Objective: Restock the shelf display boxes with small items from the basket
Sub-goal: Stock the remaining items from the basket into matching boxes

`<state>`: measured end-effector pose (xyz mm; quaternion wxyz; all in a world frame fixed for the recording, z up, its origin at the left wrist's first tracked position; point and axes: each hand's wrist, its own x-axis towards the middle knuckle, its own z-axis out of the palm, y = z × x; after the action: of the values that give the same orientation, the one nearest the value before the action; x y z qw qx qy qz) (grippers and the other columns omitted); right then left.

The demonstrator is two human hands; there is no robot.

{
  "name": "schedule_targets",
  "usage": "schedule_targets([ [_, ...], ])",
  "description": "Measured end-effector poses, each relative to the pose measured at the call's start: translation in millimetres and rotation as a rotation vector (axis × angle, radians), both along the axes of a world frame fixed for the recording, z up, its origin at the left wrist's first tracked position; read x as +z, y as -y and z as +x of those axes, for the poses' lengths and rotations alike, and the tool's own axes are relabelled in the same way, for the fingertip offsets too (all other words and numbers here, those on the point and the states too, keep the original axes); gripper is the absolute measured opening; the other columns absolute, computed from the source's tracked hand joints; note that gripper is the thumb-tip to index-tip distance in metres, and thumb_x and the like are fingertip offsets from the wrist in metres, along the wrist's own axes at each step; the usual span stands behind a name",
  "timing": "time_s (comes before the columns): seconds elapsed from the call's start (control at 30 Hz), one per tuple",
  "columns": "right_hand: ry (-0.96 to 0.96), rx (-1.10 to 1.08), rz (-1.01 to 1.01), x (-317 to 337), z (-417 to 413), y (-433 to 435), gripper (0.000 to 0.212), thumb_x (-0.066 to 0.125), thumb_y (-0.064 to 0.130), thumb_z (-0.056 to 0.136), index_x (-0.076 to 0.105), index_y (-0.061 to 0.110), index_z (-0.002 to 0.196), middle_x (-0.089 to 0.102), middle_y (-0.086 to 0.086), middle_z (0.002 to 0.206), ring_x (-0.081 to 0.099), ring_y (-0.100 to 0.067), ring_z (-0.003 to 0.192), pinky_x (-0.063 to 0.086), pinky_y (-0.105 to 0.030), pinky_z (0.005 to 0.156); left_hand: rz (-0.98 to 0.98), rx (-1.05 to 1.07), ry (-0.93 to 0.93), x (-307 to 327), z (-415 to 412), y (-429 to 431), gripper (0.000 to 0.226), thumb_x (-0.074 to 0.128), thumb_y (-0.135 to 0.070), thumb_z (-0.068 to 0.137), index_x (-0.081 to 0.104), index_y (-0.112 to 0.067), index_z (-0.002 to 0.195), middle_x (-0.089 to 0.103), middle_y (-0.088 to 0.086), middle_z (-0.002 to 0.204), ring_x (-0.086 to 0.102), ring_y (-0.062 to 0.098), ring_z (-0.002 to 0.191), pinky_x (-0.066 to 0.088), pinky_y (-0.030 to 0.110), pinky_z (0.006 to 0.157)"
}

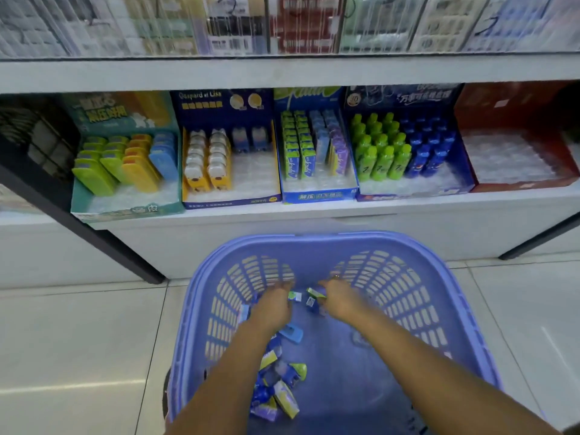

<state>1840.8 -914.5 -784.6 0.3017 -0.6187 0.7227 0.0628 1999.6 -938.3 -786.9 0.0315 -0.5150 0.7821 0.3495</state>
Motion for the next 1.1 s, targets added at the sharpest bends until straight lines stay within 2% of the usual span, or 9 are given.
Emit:
schedule_targets([
  [0.13,-0.025,0.026,0.039,-45.3,5.9,-1.5,0.036,0.042,0.011,0.095,0.049,0.008,0.13,0.053,-0.015,0.133,0.052,-0.026,0.12,0.039,-0.032,0.095,-0.04,0.008,0.061,-39.0,-0.4,-5.7,0.063,0.043,0.0,0.086,0.029,-0.014,0.146,0.033,0.006,0.15,0.03,0.021,0.137,0.019,0.024,0.111],
  [0.27,0.016,0.011,0.052,-71.2,11.5,-5.8,0.041,0.036,0.007,0.097,0.037,0.009,0.138,0.043,-0.014,0.14,0.045,-0.024,0.126,0.03,-0.029,0.101,-0.105,0.1,0.075,-58.7,-3.0,-6.7,0.056,0.047,-0.002,0.083,0.042,-0.019,0.137,0.042,0.001,0.139,0.034,0.021,0.128,0.025,0.024,0.103],
  [0.43,0.035,-0.053,0.095,-74.7,6.7,-8.6,0.004,0.061,0.011,0.076,0.063,0.008,0.074,0.064,-0.02,0.087,0.064,-0.028,0.081,0.045,-0.032,0.063,-0.133,0.125,0.266,-68.3,-3.4,-6.5,0.035,0.055,-0.012,0.086,0.057,-0.026,0.118,0.055,0.0,0.123,0.04,0.023,0.122,0.036,0.03,0.098],
  [0.5,0.094,-0.123,0.122,-74.3,1.7,-10.5,0.014,0.061,0.011,0.076,0.064,0.001,0.068,0.066,-0.023,0.082,0.065,-0.028,0.078,0.048,-0.035,0.066,-0.081,0.13,0.298,-68.7,-5.2,-8.3,0.037,0.058,-0.01,0.086,0.058,-0.025,0.12,0.056,0.003,0.124,0.043,0.025,0.122,0.038,0.032,0.1],
  [0.6,0.234,-0.289,0.1,-61.5,-7.4,-10.7,0.011,0.062,0.008,0.082,0.07,0.0,0.082,0.069,-0.022,0.087,0.065,-0.023,0.082,0.051,-0.033,0.076,0.063,0.227,0.202,-61.1,-7.1,-6.3,0.035,0.063,-0.009,0.085,0.061,-0.017,0.119,0.061,0.009,0.121,0.055,0.027,0.113,0.046,0.035,0.093],
  [0.7,0.678,-0.545,0.137,-26.6,-20.8,-6.1,0.024,0.067,0.001,0.083,0.064,-0.004,0.107,0.06,-0.012,0.071,0.055,-0.019,0.065,0.046,-0.029,0.062,0.196,0.296,0.016,-40.4,-5.9,3.9,0.019,0.066,-0.013,0.085,0.068,-0.006,0.102,0.066,0.016,0.101,0.061,0.025,0.093,0.05,0.034,0.082],
  [0.83,1.035,-0.48,0.187,39.3,-42.3,1.6,0.02,0.062,0.002,0.086,0.064,0.006,0.106,0.058,-0.006,0.077,0.05,-0.012,0.066,0.043,-0.019,0.063,0.385,0.329,-0.175,10.7,-4.3,23.5,0.014,0.066,-0.011,0.086,0.065,-0.006,0.073,0.06,0.017,0.08,0.054,0.02,0.073,0.046,0.031,0.068],
  [0.93,1.164,-0.42,0.035,92.4,-45.9,6.6,0.015,0.063,0.002,0.084,0.067,0.012,0.094,0.063,-0.002,0.077,0.055,-0.01,0.067,0.046,-0.02,0.067,0.42,0.293,-0.251,60.2,-3.4,34.6,0.015,0.066,-0.013,0.087,0.067,0.001,0.09,0.065,0.014,0.076,0.059,0.009,0.055,0.049,0.017,0.054],
  [1.1,1.17,-0.366,-0.483,168.3,-38.6,22.0,0.018,0.066,0.0,0.081,0.065,0.016,0.088,0.068,0.007,0.068,0.062,-0.005,0.06,0.053,-0.018,0.062,0.36,0.283,-0.433,131.8,-2.7,41.7,0.012,0.068,-0.013,0.086,0.063,-0.008,0.076,0.065,0.004,0.067,0.053,0.0,0.043,0.041,0.011,0.044],
])
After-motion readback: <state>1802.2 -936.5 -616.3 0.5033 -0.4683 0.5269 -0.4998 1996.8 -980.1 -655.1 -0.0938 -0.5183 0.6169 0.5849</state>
